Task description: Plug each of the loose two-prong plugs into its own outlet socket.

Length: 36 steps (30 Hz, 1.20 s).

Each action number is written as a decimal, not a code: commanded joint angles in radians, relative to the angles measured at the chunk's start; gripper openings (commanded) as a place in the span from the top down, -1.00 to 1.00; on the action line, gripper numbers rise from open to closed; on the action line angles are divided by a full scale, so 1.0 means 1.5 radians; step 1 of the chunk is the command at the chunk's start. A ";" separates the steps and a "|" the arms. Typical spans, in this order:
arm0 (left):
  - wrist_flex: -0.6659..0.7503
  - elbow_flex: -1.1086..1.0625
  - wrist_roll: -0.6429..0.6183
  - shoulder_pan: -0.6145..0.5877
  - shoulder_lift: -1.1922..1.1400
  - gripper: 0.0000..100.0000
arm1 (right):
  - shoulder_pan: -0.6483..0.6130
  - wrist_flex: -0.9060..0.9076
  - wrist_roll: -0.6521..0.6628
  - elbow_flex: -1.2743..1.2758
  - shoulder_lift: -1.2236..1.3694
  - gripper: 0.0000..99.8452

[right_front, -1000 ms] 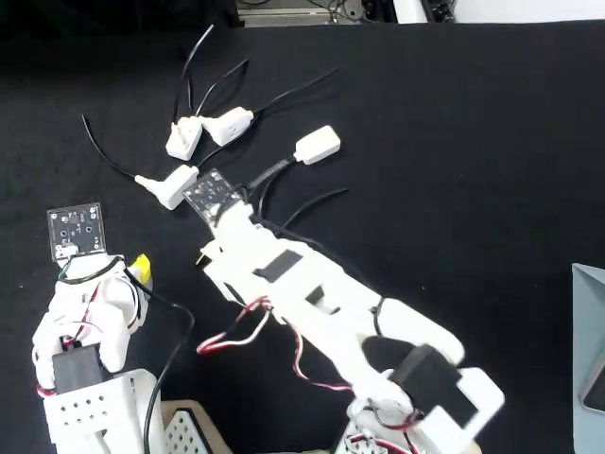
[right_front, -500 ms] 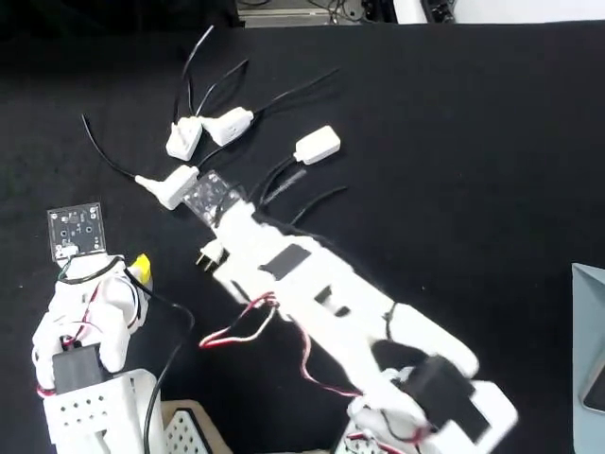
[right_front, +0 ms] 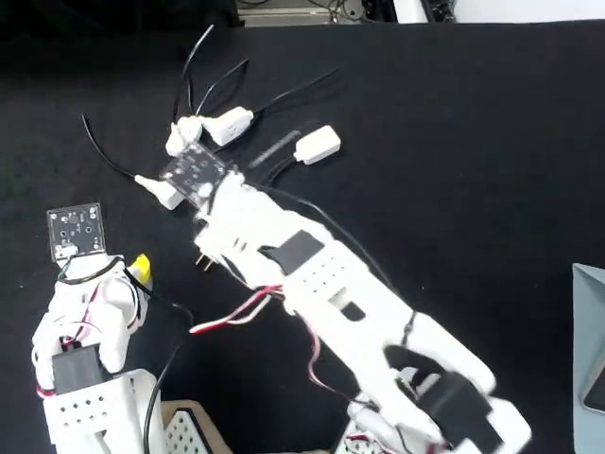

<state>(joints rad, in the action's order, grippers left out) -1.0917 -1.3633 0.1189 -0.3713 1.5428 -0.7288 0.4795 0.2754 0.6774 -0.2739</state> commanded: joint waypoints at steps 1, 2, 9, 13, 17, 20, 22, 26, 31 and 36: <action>0.015 0.006 -0.004 -0.005 0.005 0.57 | -0.024 -0.097 0.043 -0.058 0.079 0.97; 0.015 0.006 -0.005 -0.005 0.005 0.57 | -0.026 -0.115 0.050 -0.068 0.110 0.97; 0.016 -0.001 -0.005 -0.005 0.005 0.57 | -0.024 -0.137 0.048 -0.178 0.256 0.75; 0.016 -0.001 -0.005 -0.005 0.005 0.57 | -0.026 -0.090 -0.006 -0.178 0.234 0.69; 0.016 -0.001 -0.005 -0.005 0.005 0.57 | -0.026 0.058 -0.122 -0.180 0.155 0.69; 0.016 -0.001 -0.005 -0.005 0.005 0.57 | -0.034 0.171 -0.261 -0.178 0.115 0.69; 0.026 -0.003 -0.005 -0.005 0.005 0.57 | -0.039 0.215 -0.351 -0.178 0.113 0.69; 0.044 -0.017 -0.007 -0.005 0.005 0.57 | -0.040 0.237 -0.459 -0.181 0.155 0.69; 0.044 -0.018 -0.007 -0.005 0.005 0.57 | -0.038 0.233 -0.530 -0.227 0.279 0.69; 0.044 -0.018 -0.007 -0.005 0.005 0.57 | -0.040 0.248 -0.544 -0.279 0.355 0.69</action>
<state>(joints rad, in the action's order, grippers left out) -1.0457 -1.3986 0.1189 -0.3713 1.5428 -0.7748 0.8401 -0.5194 0.3399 0.2386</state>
